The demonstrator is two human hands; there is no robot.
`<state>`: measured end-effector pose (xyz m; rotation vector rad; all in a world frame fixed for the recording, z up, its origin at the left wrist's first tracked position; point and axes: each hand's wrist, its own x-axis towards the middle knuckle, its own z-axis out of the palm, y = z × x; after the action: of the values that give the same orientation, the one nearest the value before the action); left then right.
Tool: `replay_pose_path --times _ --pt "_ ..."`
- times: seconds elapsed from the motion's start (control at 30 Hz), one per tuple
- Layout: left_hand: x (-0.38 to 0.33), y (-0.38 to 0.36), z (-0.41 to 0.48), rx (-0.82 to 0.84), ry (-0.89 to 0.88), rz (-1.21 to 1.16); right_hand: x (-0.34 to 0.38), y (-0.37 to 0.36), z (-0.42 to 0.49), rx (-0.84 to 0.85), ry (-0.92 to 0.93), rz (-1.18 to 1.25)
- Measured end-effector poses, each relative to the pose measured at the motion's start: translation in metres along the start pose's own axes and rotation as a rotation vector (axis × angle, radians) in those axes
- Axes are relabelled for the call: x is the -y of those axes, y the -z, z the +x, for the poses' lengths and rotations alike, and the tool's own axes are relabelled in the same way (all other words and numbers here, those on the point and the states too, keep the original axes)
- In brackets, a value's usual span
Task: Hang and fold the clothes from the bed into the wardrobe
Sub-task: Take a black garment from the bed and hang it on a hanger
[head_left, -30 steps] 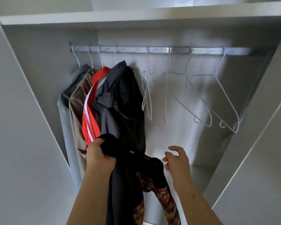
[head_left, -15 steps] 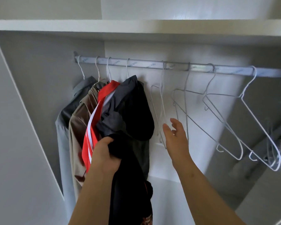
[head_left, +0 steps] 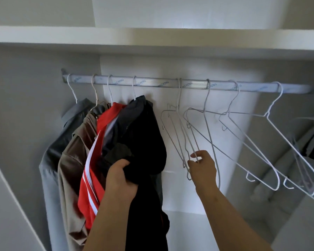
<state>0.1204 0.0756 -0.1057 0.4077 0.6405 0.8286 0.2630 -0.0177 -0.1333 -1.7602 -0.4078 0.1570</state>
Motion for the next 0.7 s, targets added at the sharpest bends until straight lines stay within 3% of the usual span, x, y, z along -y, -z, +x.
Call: replay_pose_path --times 0.2,0.33,0.6,0.7 --pt "0.004 -0.008 0.006 0.040 0.065 -0.030 -0.003 0.005 0.001 0.066 -0.018 -0.185" --pt "0.006 -0.006 0.010 0.081 0.143 -0.047 0.003 0.007 0.004 0.135 -0.154 -0.090" --pt "0.009 -0.009 0.007 0.090 0.127 -0.026 0.001 0.011 0.003 0.263 -0.187 -0.023" --pt "0.011 -0.009 0.005 0.063 0.134 -0.042 0.002 0.014 0.002 0.289 -0.264 0.114"
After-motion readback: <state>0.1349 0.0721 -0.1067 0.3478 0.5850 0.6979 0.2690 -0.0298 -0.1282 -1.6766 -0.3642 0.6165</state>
